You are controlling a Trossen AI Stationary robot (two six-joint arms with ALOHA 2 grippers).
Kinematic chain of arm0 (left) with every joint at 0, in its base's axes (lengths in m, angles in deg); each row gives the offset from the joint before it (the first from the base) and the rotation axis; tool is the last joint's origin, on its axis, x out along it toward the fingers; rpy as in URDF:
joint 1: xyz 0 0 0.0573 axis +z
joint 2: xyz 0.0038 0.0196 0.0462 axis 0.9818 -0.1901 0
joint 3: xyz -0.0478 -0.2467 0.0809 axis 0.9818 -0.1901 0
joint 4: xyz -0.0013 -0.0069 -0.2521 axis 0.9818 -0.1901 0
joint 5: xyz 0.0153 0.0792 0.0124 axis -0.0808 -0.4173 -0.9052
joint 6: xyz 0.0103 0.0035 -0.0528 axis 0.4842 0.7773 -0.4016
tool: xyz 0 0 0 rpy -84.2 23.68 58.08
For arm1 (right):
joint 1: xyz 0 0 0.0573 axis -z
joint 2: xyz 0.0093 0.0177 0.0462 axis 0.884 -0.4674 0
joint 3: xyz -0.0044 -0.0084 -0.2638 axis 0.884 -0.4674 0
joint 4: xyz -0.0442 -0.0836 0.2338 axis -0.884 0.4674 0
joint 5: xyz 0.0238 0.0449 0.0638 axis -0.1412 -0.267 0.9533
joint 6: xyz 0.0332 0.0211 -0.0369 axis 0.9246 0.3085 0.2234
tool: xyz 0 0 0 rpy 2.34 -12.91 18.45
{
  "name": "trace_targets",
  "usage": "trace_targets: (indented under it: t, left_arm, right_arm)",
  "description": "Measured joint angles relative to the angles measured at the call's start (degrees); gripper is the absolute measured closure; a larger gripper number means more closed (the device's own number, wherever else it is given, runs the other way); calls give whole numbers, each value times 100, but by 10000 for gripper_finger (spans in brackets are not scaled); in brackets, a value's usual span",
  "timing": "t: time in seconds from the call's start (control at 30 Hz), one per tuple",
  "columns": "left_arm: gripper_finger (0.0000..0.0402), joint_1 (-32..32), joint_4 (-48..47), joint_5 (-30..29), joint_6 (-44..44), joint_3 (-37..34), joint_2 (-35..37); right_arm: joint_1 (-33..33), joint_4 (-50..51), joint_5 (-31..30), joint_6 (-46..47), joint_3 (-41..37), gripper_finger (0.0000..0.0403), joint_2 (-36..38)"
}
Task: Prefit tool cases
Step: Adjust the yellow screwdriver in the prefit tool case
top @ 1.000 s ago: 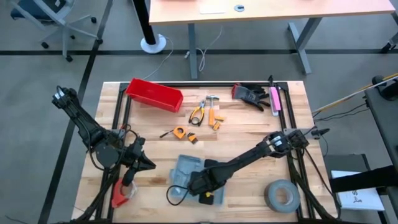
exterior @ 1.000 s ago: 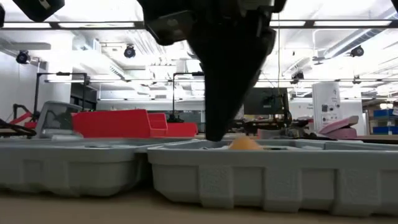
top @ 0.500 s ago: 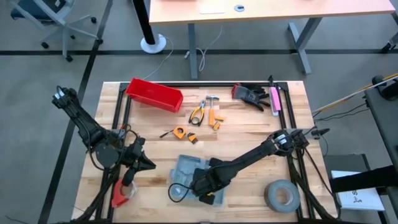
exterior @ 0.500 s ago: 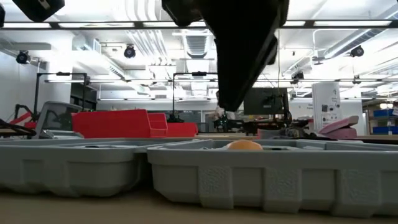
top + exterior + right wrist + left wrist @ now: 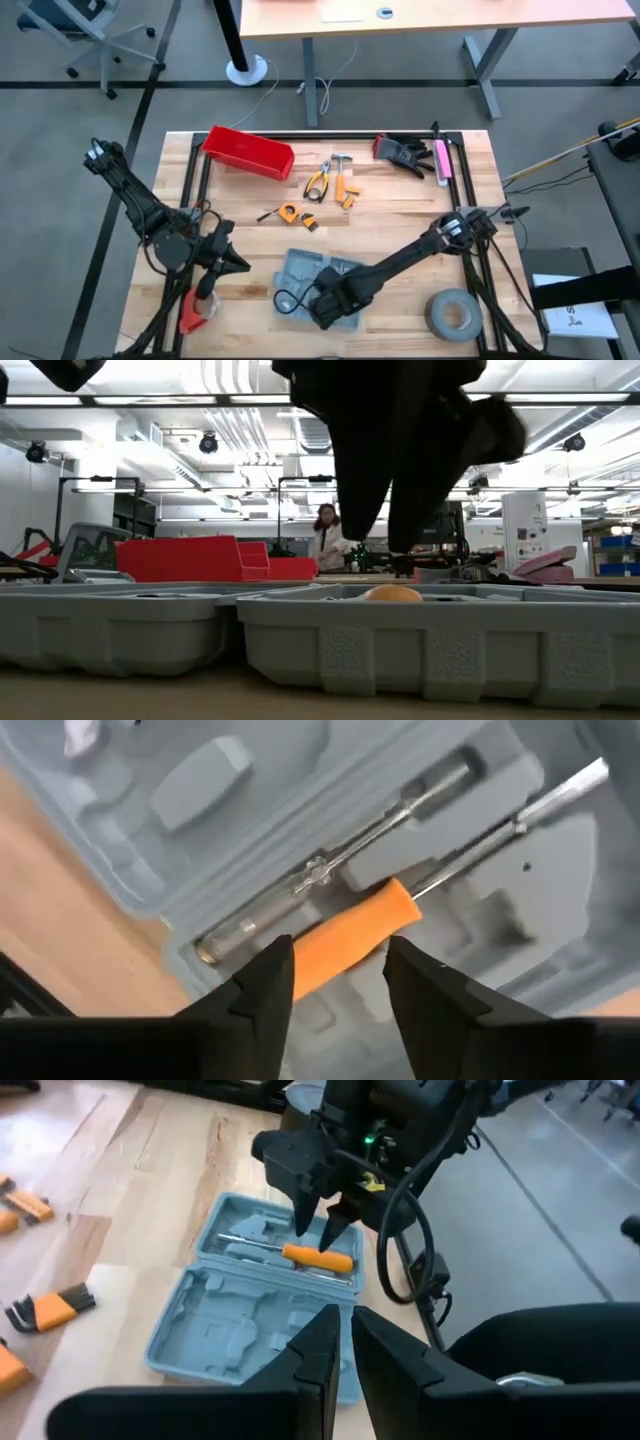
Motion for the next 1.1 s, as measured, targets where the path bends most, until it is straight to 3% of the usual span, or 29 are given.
trace_targets:
  t: [0.33,0.63,0.93,1.1]
  left_arm:
    - [364,2,33,4,809,0,-65]
    - [364,2,-11,-86,1588,0,-103]
    - [364,2,61,-298,1557,0,-53]
    - [364,2,-8,62,1418,94,-42]
  right_arm:
    - [-116,-43,-247,1709,-338,220,-3]
    - [88,-111,-360,1870,-382,219,-5]
    - [96,-470,-87,2126,-381,218,-377]
    - [125,-450,92,2091,-368,217,-432]
